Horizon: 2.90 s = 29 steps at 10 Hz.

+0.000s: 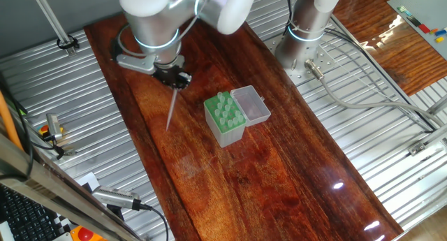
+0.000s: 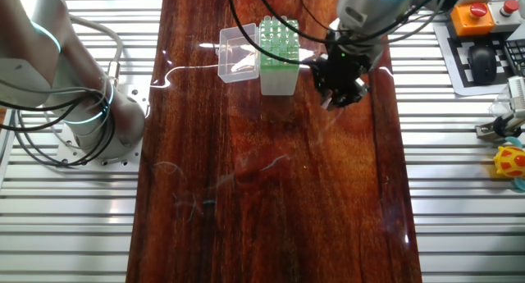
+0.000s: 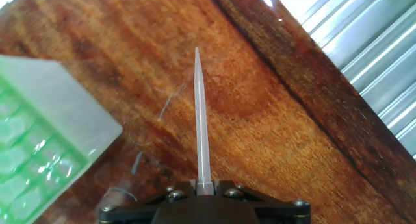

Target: Insert a large pipette tip into the holder for large pipette tips

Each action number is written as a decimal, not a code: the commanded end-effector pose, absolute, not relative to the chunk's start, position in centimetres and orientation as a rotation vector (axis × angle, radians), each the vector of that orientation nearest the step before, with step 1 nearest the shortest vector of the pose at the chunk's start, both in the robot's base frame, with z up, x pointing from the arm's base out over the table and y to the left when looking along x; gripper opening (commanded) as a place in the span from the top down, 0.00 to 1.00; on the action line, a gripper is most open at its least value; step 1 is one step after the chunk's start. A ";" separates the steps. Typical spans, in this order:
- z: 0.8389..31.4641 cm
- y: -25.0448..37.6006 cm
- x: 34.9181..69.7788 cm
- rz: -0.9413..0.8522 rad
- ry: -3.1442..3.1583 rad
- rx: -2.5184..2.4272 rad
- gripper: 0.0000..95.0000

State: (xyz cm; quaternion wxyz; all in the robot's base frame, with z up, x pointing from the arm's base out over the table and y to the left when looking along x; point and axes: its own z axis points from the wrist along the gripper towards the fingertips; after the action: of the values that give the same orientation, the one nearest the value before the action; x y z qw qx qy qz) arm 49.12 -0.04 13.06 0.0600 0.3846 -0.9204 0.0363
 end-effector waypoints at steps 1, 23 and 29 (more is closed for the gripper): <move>13.6 -0.1 48.7 0.092 -2.758 1.157 1.00; 22.8 1.6 38.2 0.148 -2.563 0.963 1.00; 23.6 1.6 37.5 0.167 -2.596 0.956 1.00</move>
State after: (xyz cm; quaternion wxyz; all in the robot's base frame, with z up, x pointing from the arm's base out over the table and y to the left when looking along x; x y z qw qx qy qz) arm 37.43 1.61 23.71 0.1804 0.3386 -0.9216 0.0590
